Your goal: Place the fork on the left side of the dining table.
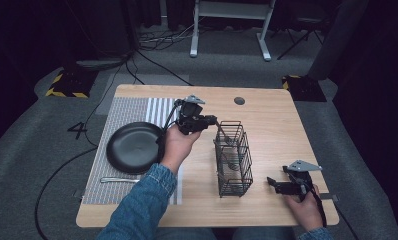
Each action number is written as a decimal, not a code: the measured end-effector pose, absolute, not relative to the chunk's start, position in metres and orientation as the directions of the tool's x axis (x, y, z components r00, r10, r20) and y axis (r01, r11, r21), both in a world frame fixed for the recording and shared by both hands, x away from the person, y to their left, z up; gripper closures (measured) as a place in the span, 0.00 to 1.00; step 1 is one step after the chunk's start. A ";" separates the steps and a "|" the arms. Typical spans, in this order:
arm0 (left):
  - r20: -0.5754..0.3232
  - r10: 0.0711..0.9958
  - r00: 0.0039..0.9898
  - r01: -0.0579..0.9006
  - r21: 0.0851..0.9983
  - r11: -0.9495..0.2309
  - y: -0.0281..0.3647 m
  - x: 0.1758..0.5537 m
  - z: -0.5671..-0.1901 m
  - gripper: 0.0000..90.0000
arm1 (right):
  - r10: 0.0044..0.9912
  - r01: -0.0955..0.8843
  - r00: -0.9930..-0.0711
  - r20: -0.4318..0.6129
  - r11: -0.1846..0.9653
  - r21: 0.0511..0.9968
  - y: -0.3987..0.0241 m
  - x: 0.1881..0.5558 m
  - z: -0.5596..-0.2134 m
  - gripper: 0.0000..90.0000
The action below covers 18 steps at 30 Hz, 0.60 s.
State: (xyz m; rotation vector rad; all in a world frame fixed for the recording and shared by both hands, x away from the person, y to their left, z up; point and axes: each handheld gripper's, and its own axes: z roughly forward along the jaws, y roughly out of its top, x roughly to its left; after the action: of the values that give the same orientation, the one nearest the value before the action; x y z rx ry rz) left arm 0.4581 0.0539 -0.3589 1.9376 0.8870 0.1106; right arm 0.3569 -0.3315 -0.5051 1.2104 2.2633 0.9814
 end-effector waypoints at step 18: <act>-0.177 0.629 0.757 0.458 0.831 -0.317 0.047 0.434 -0.316 0.96 | 0.835 0.562 -0.550 -0.012 0.380 0.735 -0.331 0.357 -0.505 0.18</act>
State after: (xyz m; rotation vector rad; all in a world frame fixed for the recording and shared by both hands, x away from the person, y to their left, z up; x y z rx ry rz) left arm 0.4342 0.0472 -0.3161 1.9701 0.8226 0.2188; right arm 0.3569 -0.3315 -0.5052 1.2119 2.2630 0.9818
